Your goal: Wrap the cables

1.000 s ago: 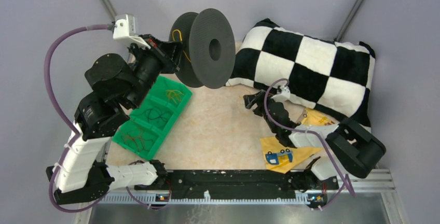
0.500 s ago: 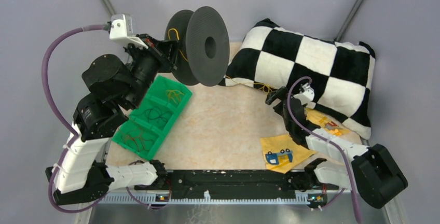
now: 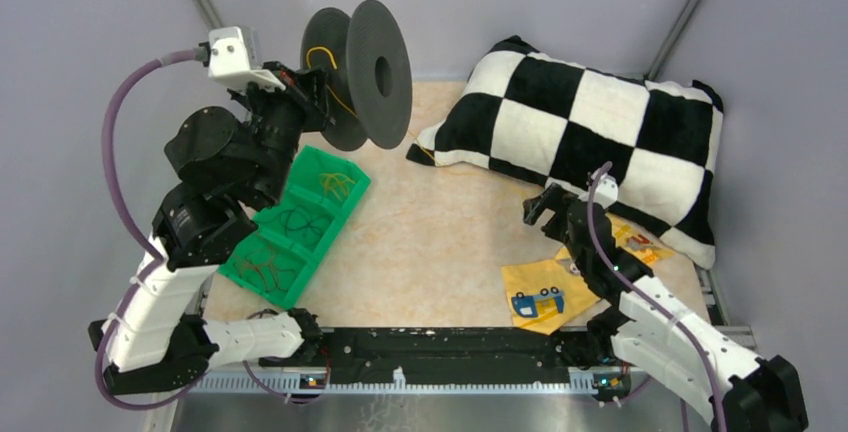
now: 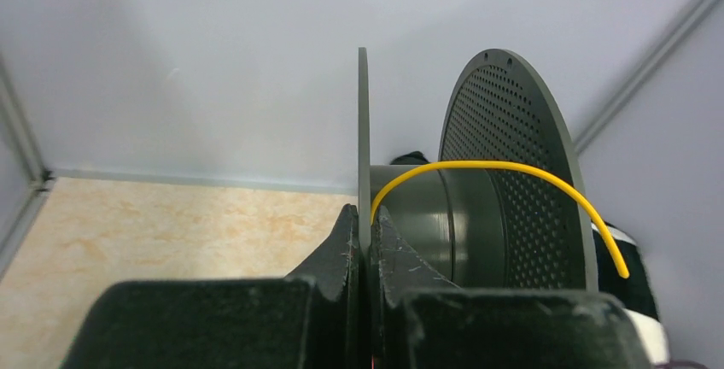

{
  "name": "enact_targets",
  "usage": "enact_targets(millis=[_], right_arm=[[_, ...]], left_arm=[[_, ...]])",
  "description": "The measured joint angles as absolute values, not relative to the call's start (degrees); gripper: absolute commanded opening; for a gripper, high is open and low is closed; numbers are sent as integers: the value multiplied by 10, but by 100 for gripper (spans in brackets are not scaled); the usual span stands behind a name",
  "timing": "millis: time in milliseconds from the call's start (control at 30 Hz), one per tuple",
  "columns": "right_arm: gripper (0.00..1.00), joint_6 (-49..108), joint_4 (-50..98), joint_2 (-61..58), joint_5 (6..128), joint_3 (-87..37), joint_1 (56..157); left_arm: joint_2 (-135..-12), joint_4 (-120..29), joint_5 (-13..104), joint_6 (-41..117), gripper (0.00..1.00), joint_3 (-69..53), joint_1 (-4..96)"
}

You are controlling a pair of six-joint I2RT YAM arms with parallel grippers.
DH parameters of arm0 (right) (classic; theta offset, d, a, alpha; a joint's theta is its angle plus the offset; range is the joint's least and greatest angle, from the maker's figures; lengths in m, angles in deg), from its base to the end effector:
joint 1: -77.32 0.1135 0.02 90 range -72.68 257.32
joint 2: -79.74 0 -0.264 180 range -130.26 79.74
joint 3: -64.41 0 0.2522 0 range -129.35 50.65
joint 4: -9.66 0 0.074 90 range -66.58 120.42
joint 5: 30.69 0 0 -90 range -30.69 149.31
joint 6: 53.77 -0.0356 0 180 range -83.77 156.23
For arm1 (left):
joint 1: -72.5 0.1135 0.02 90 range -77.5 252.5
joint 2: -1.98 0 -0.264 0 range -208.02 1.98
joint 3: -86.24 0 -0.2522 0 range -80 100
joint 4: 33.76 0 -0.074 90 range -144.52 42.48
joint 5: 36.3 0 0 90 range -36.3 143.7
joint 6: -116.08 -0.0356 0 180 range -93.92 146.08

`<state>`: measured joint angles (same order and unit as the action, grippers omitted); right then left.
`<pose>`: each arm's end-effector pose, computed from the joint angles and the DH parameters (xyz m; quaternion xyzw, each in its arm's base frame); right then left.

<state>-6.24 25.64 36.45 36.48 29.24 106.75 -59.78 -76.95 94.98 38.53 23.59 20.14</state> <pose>0.1592 0.0740 0.2153 0.2004 0.8050 0.1786 0.5291 0.1017 -0.0934 0.5758 -0.0581 0.6449 -0.2044 0.7341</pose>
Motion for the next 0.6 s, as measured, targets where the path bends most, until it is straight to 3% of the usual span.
enact_targets(millis=[367, 600], right_arm=[[92, -46, 437, 450, 452, 284, 1068], [89, 4, 438, 481, 530, 237, 1068]], left_arm=[[-650, -741, 991, 338, 0, 189, 202], [-699, -762, 963, 337, 0, 216, 202]])
